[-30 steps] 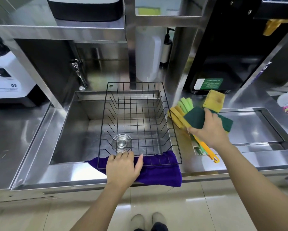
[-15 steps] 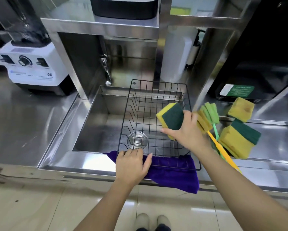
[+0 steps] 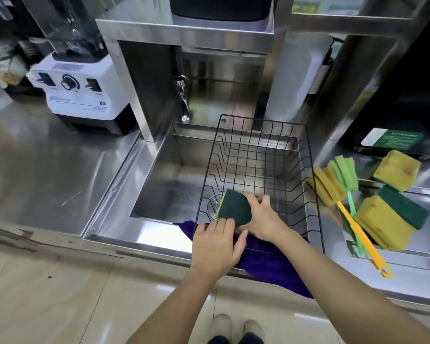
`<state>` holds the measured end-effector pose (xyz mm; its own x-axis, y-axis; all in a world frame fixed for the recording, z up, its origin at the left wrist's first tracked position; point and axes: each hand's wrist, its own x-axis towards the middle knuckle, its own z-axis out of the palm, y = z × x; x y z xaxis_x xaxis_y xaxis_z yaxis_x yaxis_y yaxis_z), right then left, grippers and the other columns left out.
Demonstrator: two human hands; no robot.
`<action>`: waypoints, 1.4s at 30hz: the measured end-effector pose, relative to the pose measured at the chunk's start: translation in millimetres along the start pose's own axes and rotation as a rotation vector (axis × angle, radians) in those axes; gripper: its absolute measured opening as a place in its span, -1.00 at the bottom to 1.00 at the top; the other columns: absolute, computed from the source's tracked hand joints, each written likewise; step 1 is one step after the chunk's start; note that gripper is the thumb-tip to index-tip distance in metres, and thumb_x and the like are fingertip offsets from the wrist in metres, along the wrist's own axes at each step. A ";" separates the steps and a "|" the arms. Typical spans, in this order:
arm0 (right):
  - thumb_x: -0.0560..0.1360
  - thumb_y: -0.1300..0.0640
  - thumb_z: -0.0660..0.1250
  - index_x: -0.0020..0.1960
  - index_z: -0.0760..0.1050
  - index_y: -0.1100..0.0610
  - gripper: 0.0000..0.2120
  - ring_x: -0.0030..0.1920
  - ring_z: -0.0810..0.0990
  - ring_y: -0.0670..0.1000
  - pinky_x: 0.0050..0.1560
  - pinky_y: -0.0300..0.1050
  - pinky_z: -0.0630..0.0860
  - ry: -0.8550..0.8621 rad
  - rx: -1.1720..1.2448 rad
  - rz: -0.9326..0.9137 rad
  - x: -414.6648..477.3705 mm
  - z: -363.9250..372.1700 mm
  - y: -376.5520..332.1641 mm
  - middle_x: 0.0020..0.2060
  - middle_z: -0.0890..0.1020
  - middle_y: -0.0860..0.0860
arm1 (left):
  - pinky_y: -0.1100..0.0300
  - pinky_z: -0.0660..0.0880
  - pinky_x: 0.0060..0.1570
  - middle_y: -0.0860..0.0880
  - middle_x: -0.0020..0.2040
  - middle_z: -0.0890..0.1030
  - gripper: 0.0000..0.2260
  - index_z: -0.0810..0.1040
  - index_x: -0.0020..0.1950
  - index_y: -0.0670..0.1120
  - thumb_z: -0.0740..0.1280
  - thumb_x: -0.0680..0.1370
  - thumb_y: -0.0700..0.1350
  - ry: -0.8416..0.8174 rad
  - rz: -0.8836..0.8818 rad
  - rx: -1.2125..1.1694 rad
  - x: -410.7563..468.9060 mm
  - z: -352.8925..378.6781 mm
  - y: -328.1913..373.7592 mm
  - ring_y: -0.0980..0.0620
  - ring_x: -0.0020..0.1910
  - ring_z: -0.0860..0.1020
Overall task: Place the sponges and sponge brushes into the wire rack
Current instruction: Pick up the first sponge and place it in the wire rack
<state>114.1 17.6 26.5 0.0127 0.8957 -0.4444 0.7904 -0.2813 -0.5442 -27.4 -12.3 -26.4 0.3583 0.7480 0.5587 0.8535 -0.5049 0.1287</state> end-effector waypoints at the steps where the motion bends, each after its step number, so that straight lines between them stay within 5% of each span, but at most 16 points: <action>1: 0.37 0.10 0.45 0.44 0.11 -0.05 -0.24 0.16 0.49 0.22 0.22 0.03 0.45 -0.023 0.019 -0.017 1.7 0.0 0.3 0.31 0.17 0.16 | 0.13 0.37 -0.35 -0.01 -0.34 0.53 -0.67 0.55 -0.18 -0.12 0.17 0.57 0.09 0.005 -0.004 -0.005 -0.3 0.5 0.2 -0.03 -0.38 0.49; 7: 0.42 0.21 0.40 0.53 -0.06 -0.07 -0.13 0.29 0.36 0.14 0.28 -0.12 0.36 -0.192 0.000 -0.059 9.9 -5.6 0.8 0.40 0.03 0.12 | 0.06 0.36 -0.13 -0.08 -0.09 0.60 -0.71 0.59 -0.12 -0.11 0.22 0.55 0.07 0.024 0.020 0.035 -0.3 3.2 0.3 -0.07 -0.13 0.52; 12: 0.46 0.17 0.38 0.53 0.00 -0.08 -0.20 0.26 0.28 0.00 0.26 -0.23 0.29 -0.274 0.144 -0.079 11.6 -7.7 8.8 0.32 0.15 0.03 | 0.07 0.35 -0.26 -0.03 -0.26 0.52 -0.70 0.53 -0.25 -0.09 0.20 0.56 0.06 -0.006 0.020 0.036 0.0 3.0 1.3 -0.06 -0.26 0.48; 17: 0.55 0.17 0.25 0.49 0.19 -0.07 -0.45 0.31 0.35 0.06 0.17 -0.26 0.27 -0.168 0.187 -0.102 15.6 -5.8 14.9 0.23 0.28 0.04 | 0.09 0.33 -0.33 -0.03 -0.31 0.49 -0.68 0.51 -0.29 -0.09 0.18 0.55 0.06 -0.012 0.012 0.055 1.2 2.9 1.4 -0.06 -0.31 0.46; 23: 0.55 0.04 0.23 0.53 0.01 -0.09 -0.37 0.33 0.38 0.07 0.26 -0.09 0.37 -0.091 0.031 -0.098 11.8 -8.8 15.5 0.40 0.30 0.08 | 0.05 0.34 -0.21 -0.04 -0.26 0.53 -0.64 0.55 -0.21 -0.10 0.14 0.58 0.10 -0.104 0.035 0.035 1.6 3.0 2.3 -0.07 -0.25 0.49; 27: 0.54 0.00 0.24 0.52 0.06 0.01 -0.37 0.40 0.34 0.08 0.35 0.04 0.36 0.128 0.030 -0.098 2.3 -25.0 17.8 0.44 0.32 0.09 | 0.04 0.36 -0.20 -0.04 -0.27 0.54 -0.60 0.58 -0.16 -0.11 0.14 0.57 0.16 -0.178 0.153 0.020 11.5 3.8 19.8 -0.07 -0.26 0.49; 30: 0.56 0.05 0.22 0.46 0.22 0.05 -0.50 0.14 0.52 0.04 0.16 -0.03 0.47 0.325 0.080 -0.137 -11.0 -45.9 22.0 0.16 0.53 0.05 | 0.09 0.37 -0.28 -0.03 -0.31 0.54 -0.58 0.57 -0.23 -0.10 0.13 0.56 0.16 -0.201 0.206 0.001 17.5 6.2 43.5 -0.06 -0.32 0.49; 34: 0.56 0.11 0.19 0.35 0.37 0.08 -0.64 -0.12 0.47 -0.04 -0.06 -0.15 0.40 0.560 0.168 -0.107 -26.4 -72.5 50.5 -0.07 0.53 -0.05 | 0.11 0.40 -0.33 -0.04 -0.34 0.56 -0.59 0.56 -0.26 -0.10 0.12 0.55 0.15 -0.218 0.231 -0.057 20.4 11.9 69.8 -0.07 -0.36 0.51; 38: 0.52 0.18 0.24 0.29 0.41 0.22 -0.65 0.10 0.51 0.17 0.11 0.04 0.43 0.896 0.107 0.137 -37.5 -93.3 103.8 0.12 0.56 0.15 | 0.10 0.43 -0.36 -0.04 -0.36 0.54 -0.59 0.55 -0.26 -0.10 0.11 0.56 0.14 -0.225 0.252 -0.084 19.7 16.7 83.0 -0.08 -0.39 0.51; 42: 0.44 0.18 0.32 0.40 0.28 0.19 -0.45 0.35 0.33 0.21 0.28 0.12 0.25 0.826 -0.050 0.458 -54.0 -101.8 159.3 0.34 0.41 0.18 | 0.09 0.43 -0.38 -0.04 -0.37 0.53 -0.58 0.55 -0.27 -0.11 0.11 0.55 0.14 -0.224 0.240 -0.082 19.0 19.0 83.8 -0.08 -0.39 0.51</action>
<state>301.7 -40.6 36.3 0.7432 0.6674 0.0474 0.6260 -0.6685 -0.4016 58.2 -32.2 -20.6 0.6274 0.6748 0.3886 0.7044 -0.7045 0.0860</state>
